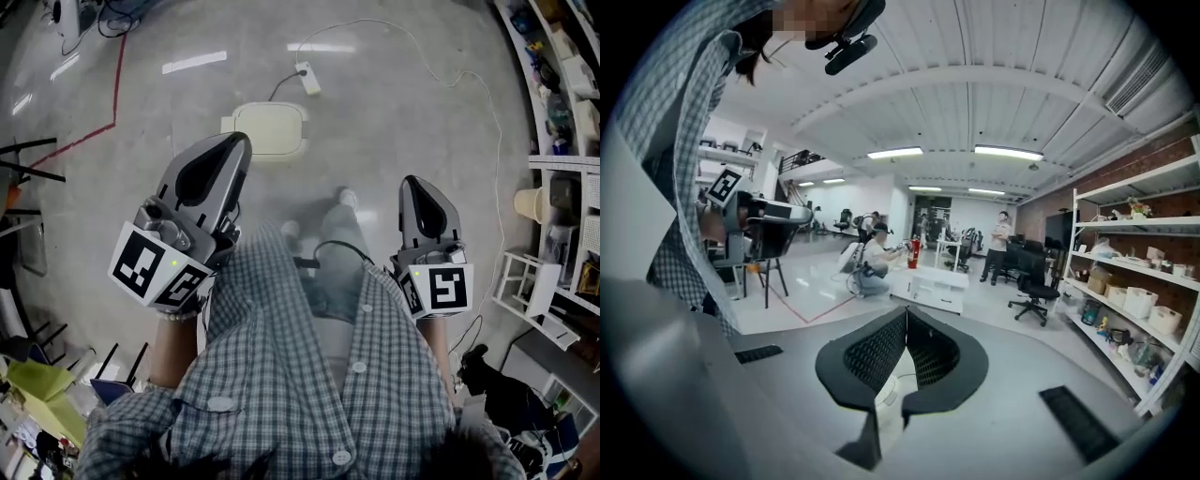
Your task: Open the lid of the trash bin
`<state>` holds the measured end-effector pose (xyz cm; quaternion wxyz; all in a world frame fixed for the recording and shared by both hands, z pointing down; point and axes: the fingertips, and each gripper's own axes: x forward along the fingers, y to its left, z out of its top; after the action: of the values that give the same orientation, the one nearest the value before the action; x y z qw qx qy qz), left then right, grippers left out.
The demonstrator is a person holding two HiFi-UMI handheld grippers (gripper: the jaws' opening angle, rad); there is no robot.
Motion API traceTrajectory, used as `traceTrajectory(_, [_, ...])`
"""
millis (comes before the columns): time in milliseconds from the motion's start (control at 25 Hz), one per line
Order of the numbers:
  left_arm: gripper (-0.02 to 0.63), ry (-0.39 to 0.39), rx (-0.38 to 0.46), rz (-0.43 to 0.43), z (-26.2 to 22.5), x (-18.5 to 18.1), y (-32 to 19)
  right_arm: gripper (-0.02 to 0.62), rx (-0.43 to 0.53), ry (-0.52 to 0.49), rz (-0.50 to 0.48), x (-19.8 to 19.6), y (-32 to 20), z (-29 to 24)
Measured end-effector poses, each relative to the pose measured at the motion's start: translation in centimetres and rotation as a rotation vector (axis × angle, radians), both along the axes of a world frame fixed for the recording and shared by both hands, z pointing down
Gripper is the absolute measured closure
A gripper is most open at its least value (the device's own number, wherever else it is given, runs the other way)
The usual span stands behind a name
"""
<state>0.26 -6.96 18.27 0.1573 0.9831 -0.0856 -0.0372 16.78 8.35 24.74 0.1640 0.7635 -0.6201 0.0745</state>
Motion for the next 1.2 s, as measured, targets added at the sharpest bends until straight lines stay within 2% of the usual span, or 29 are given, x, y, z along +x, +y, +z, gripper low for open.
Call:
traceTrajectory(200, [0.607,-0.003,-0.014,-0.082,0.4,-0.3,-0.4,0.575,-0.057,-0.027,-0.048,1.4,-1.7,1.2])
traceTrajectory(360, [0.607,-0.020,-0.031,-0.172,0.6,-0.4,-1.3,0.575,-0.054,-0.024,-0.162,2.5,-4.6,1.4])
traceTrajectory(480, [0.607,-0.020,-0.049,-0.222,0.9,0.1,-1.8,0.575,-0.099,-0.036,-0.212,3.1,-5.9,2.4])
traceTrajectory(640, [0.607,-0.029,-0.077,-0.287,1.7,0.6,-2.1,0.575,-0.095,-0.040,-0.338,3.1,-7.8,3.6])
traceTrajectory(960, [0.607,-0.085,-0.142,-0.361,4.5,1.6,-2.0,0.575,-0.194,-0.067,-0.462,3.9,-10.1,7.4])
traceTrajectory(1200, [0.607,-0.114,-0.183,-0.446,6.5,1.5,-1.9,0.575,-0.256,-0.062,-0.565,4.0,-11.4,10.1])
